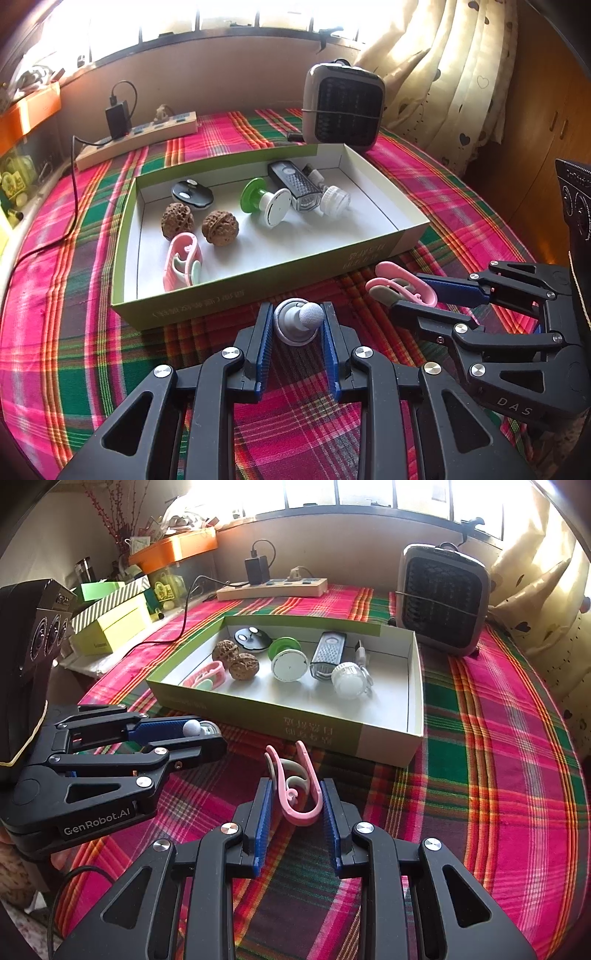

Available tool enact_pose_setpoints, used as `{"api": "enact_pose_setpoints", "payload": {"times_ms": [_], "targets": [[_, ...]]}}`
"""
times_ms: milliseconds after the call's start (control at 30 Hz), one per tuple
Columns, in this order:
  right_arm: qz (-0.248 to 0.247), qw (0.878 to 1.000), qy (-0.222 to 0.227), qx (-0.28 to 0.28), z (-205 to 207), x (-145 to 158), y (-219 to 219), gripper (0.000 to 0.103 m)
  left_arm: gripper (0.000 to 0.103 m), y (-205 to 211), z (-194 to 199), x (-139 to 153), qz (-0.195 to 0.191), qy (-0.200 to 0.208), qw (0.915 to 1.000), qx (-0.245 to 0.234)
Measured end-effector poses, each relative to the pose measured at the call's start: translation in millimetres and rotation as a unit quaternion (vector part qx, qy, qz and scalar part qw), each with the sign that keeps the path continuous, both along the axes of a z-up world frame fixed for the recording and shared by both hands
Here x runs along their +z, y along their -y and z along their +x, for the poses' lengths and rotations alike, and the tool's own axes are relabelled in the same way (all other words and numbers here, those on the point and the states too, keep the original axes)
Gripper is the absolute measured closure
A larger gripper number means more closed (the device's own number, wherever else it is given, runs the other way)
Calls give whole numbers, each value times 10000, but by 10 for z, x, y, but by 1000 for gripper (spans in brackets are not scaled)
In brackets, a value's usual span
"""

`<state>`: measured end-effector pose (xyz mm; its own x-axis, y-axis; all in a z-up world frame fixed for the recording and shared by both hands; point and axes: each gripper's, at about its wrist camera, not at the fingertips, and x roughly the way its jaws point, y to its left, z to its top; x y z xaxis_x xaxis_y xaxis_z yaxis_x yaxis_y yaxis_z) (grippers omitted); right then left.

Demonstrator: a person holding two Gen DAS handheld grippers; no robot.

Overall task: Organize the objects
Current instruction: 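Carry the white knob and pink ear hook up over the tray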

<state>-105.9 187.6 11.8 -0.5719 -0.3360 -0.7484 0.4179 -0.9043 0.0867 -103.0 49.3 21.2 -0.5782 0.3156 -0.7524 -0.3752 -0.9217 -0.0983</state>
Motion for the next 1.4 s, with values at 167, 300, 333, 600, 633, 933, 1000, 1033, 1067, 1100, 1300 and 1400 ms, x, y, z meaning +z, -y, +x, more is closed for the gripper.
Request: {"api": "enact_pose_setpoints", "payload": {"times_ms": [167, 300, 333, 600, 633, 933, 1000, 1033, 1067, 1100, 1300, 1400], "targets": [[-77, 9999, -108, 22, 14, 114, -12, 76, 80, 29, -4, 107, 116, -82, 9999, -24], [-56, 9997, -222, 16, -8, 206, -21, 76, 80, 54, -36, 166, 164, -127, 9998, -1], [-65, 9997, -240, 13, -21, 229, -23, 76, 80, 62, -49, 179, 174, -138, 9998, 10], [-108, 9996, -256, 24, -168, 298, 2, 76, 80, 140, -192, 266, 184, -228, 9995, 133], [-119, 9996, -242, 32, -190, 303, 4, 76, 80, 154, -221, 270, 197, -208, 9995, 154], [-140, 9998, -50, 162, -416, 284, 66, 76, 80, 303, -471, 261, 212, -84, 9990, 372], [-147, 9997, 8, 208, -466, 270, 84, 76, 80, 337, -532, 262, 213, -82, 9988, 430], [-145, 9997, 26, 204, -481, 261, 86, 76, 80, 350, -560, 261, 203, -81, 9987, 464], [-135, 9997, 36, 209, -500, 253, 92, 79, 80, 356, -585, 264, 192, -89, 9987, 473], [-126, 9997, 61, 224, -524, 242, 100, 81, 80, 356, -603, 268, 172, -109, 9987, 465], [-61, 9996, 153, 226, -631, 185, 114, 81, 80, 346, -736, 237, 160, -78, 9987, 470], [-42, 9996, 182, 229, -670, 167, 123, 81, 80, 317, -779, 226, 161, -71, 9989, 425]]}}
